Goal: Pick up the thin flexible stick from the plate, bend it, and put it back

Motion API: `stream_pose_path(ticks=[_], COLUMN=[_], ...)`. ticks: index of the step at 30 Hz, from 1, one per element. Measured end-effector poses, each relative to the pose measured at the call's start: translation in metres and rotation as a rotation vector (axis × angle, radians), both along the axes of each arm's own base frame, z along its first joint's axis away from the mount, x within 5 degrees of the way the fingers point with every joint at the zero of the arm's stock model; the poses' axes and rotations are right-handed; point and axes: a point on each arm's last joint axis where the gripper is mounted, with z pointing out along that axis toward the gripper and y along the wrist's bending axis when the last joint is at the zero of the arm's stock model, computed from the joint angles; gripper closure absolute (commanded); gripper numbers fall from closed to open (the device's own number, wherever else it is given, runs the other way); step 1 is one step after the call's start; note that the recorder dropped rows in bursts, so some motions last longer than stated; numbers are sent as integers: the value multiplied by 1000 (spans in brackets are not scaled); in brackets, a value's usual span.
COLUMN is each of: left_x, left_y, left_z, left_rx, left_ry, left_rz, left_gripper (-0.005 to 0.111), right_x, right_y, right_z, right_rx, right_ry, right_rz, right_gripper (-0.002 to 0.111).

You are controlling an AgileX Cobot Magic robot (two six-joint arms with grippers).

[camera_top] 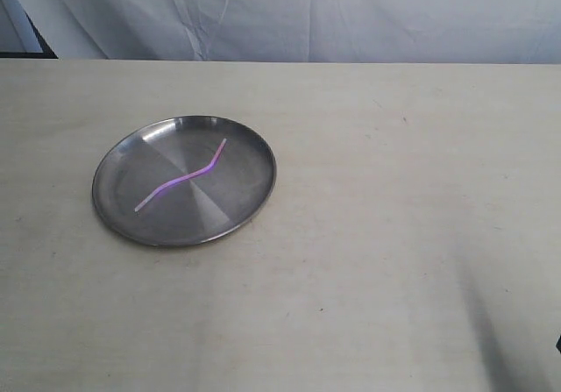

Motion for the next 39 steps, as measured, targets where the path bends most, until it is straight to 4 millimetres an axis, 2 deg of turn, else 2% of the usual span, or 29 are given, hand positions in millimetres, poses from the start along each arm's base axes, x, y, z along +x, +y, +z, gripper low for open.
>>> stream_pose_path(ticks=[11, 18, 39], left_x=[3, 5, 5], left_y=[-1, -1, -1], left_z=[-30, -23, -21], left_rx=[0, -3, -6], left_ry=[91, 7, -7], left_rz=[-1, 6, 6], left_gripper=[107, 107, 107], right_x=[0, 0, 0], right_y=[0, 0, 0], right_z=[0, 0, 0], right_rx=[0, 0, 2], right_ry=[0, 0, 0], right_rz=[0, 0, 0], right_gripper=[109, 109, 109])
